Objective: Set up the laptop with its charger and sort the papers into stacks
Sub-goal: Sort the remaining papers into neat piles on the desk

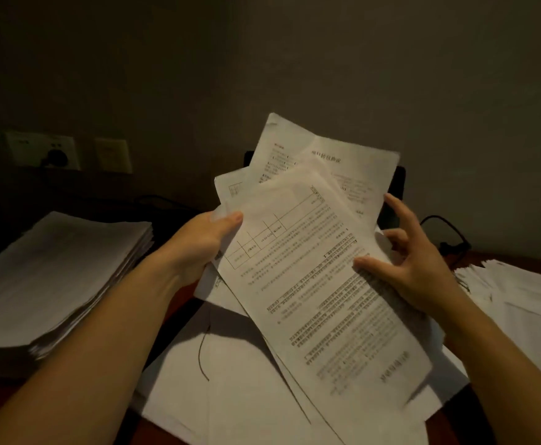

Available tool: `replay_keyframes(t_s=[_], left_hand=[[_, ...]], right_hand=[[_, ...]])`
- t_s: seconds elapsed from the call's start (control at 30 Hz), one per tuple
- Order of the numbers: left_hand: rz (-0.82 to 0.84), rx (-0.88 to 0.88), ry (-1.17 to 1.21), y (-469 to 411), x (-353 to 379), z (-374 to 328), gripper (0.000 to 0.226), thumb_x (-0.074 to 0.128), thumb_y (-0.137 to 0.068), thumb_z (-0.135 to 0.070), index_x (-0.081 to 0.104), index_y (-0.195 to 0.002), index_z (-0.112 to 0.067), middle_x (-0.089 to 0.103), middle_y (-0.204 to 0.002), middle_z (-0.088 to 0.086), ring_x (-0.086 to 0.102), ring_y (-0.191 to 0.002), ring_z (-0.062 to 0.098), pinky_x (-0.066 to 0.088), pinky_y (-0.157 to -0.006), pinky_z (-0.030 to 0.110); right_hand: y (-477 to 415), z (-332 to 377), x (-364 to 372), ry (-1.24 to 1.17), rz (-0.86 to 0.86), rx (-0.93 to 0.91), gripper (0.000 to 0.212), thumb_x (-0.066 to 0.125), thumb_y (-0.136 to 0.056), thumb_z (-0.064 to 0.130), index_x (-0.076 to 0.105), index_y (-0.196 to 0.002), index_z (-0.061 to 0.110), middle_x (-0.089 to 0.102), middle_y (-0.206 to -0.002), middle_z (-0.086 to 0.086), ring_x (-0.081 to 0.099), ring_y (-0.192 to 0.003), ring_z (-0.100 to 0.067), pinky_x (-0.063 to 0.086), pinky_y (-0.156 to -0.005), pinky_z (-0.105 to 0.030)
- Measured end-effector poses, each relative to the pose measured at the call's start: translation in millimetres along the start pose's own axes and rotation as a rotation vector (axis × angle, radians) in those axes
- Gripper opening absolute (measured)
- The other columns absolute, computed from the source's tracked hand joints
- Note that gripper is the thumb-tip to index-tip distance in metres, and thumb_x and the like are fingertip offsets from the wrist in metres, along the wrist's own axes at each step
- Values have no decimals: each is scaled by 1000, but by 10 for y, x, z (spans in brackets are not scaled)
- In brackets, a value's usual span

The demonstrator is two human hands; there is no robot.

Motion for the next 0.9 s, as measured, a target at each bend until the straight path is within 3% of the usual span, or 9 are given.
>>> replay_keyframes(t_s=[0.1, 0.17, 0.3, 0.43, 0.57, 0.7, 0.83, 0.9], left_hand=[[-13, 59, -34, 23, 33, -24, 20, 46, -106, -34, 65, -110, -29, 77, -89, -13, 73, -83, 5, 53, -72, 28], [-3, 98, -60, 25, 37, -30, 22, 46, -105, -34, 65, -113, -28, 76, -90, -15, 72, -84, 2, 52, -68, 22], [34, 145, -79, 26, 24, -30, 25, 47, -105, -29, 65, -122, -28, 76, -100, -12, 71, -98, 8, 57, -72, 20], [46, 133, -58, -7, 28, 32, 25, 47, -106, -30, 66, -121, -26, 76, -102, -8, 72, -101, 15, 56, -77, 29], [26, 135, 20, -23, 33, 65, 22, 45, -105, -22, 65, -111, -29, 77, -95, -15, 72, -93, 5, 55, -70, 19], [62, 98, 87, 12, 46, 75, 22, 48, -104, -26, 67, -115, -20, 77, -96, -3, 74, -89, 15, 57, -67, 25], [37, 48, 103, -12, 18, 98, 23, 49, -103, -34, 67, -116, -25, 77, -102, 2, 74, -98, 23, 58, -78, 37], [70, 29, 166, -38, 7, 119, 30, 54, -100, -35, 66, -122, -18, 75, -111, 7, 72, -104, 26, 57, -82, 38]], right_hand=[[-27, -21, 23, 35, 11, -31, 96, 81, -69, 41, 21, -136, 71, 61, -116, 10, 64, -100, -7, 58, -76, -26], [-35, -23, 37, 23, 47, -6, 90, 83, -69, 38, 28, -133, 68, 60, -112, 15, 68, -89, -5, 58, -65, -22], [-68, -51, 33, -8, 83, 51, 66, 82, -70, 37, 51, -128, 38, 65, -114, 10, 71, -87, -4, 60, -68, -23], [-39, -63, 54, -257, 159, 205, 39, 81, -76, 22, 62, -108, 12, 75, -97, -6, 75, -83, -26, 62, -71, -42], [-32, -60, 114, -200, 252, 190, 31, 78, -78, 22, 69, -106, 15, 77, -94, 2, 75, -84, -15, 59, -65, -24], [-27, -90, 213, -119, 202, 146, 17, 74, -84, 21, 72, -101, 20, 77, -89, 11, 73, -83, -4, 55, -63, -15], [-60, -100, 178, -134, 58, 112, 15, 70, -89, 27, 72, -103, 23, 76, -91, 9, 74, -82, -11, 60, -65, -28], [-68, -76, 130, -125, -11, 54, 12, 67, -92, 29, 70, -102, 23, 75, -90, 10, 74, -80, -13, 60, -66, -33]])
Point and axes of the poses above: each hand's wrist, its own y-axis away from the middle knuckle, its own x-axis out of the palm, z = x × y, the point moved 3 cm from there along -y, towards the middle knuckle
